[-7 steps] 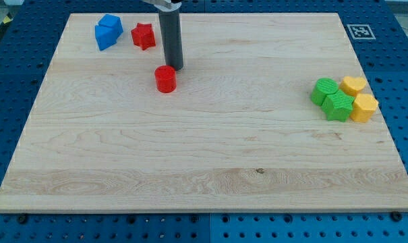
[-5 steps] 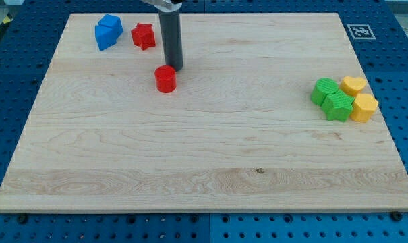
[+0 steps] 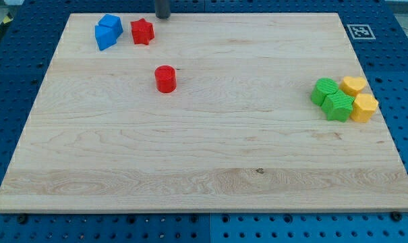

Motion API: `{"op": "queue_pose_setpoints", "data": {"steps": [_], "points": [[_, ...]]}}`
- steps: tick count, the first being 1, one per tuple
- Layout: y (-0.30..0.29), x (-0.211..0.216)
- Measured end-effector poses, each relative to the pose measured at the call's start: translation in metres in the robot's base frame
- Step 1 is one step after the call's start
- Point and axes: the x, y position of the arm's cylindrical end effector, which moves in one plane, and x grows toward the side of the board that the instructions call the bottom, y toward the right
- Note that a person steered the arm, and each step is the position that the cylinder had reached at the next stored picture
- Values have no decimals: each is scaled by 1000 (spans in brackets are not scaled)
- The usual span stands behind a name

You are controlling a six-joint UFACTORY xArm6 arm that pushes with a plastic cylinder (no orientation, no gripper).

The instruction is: Place red star on top right to red circle

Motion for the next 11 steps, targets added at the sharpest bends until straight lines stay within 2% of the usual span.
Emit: {"op": "queue_pose_setpoints", "data": {"steps": [3,8,11], "points": [[-17,17],[-33,12],[-26,48]]}}
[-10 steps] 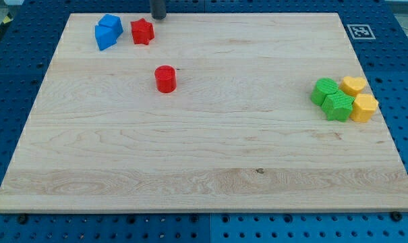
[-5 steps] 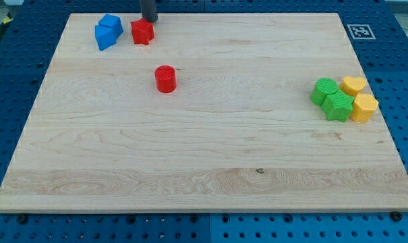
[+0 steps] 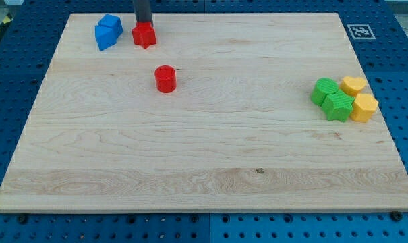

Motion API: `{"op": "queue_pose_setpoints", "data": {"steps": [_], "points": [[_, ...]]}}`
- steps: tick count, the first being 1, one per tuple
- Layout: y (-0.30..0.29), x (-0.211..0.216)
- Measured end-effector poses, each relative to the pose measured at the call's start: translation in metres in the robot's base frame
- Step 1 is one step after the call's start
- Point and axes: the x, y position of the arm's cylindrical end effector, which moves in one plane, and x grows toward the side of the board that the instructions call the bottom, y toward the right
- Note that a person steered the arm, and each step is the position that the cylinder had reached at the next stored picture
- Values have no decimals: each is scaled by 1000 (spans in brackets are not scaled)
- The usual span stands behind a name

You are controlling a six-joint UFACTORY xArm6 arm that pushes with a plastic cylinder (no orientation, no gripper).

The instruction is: Place red star on top right to red circle

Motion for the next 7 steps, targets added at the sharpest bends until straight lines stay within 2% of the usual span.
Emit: {"op": "queue_pose_setpoints", "data": {"steps": [2,4,6,7], "points": [[6,24],[64,49],[-11,-4],[-17,25]]}}
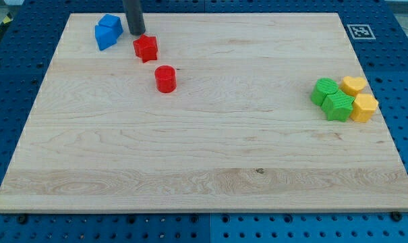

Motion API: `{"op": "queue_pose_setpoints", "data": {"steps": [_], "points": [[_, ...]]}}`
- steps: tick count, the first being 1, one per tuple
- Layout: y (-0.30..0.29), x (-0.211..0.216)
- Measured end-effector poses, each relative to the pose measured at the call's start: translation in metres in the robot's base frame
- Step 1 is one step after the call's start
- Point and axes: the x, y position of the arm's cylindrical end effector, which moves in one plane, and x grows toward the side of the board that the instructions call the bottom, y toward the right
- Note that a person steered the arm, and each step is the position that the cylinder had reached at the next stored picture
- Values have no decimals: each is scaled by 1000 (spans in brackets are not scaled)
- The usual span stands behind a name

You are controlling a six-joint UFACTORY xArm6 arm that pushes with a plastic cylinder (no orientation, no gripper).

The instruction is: Place red star on top right to red circle

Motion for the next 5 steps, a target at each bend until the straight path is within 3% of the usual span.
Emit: {"op": "queue_pose_setpoints", "data": {"steps": [5], "points": [[57,63]]}}
